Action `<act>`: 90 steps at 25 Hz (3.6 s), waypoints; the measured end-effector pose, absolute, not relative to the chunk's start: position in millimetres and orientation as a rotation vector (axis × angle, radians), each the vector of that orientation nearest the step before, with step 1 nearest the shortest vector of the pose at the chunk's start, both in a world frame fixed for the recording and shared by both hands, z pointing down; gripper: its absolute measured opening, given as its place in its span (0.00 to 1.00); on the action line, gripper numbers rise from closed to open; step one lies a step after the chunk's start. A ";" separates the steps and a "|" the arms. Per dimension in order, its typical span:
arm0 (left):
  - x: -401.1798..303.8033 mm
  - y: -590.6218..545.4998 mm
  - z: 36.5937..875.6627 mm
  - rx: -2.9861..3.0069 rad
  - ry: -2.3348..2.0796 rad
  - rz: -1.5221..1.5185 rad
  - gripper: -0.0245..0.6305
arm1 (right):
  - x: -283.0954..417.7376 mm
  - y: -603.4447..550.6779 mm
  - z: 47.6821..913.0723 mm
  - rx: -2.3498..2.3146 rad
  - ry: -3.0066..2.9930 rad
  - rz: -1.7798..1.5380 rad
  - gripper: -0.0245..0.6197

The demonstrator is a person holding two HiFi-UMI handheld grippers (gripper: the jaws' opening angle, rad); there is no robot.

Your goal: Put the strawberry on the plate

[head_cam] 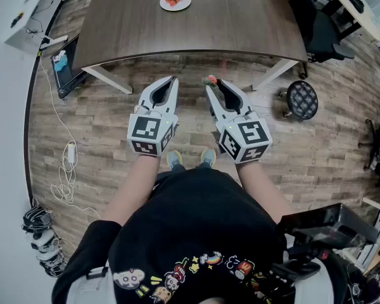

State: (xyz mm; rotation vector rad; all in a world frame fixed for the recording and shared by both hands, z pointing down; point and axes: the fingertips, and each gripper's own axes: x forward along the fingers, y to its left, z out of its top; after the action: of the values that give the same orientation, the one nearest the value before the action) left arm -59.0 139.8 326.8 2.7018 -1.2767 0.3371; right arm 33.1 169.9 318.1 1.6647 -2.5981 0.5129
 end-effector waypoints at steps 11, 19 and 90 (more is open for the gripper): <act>-51.5 147.3 324.4 2.713 -1.281 0.337 0.02 | 37.4 173.7 310.4 1.676 -2.628 0.494 0.22; -33.2 161.5 325.4 2.696 -1.346 0.322 0.02 | 61.5 190.4 315.0 1.621 -2.654 0.470 0.22; -59.6 -84.7 416.0 2.569 -1.137 0.440 0.02 | 18.8 -56.2 396.3 1.578 -2.430 0.600 0.22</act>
State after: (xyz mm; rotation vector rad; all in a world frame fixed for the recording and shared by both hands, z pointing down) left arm -59.6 -84.7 416.0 2.5691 -1.1370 0.4397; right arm 18.8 -56.2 396.3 1.5785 -2.4302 0.6000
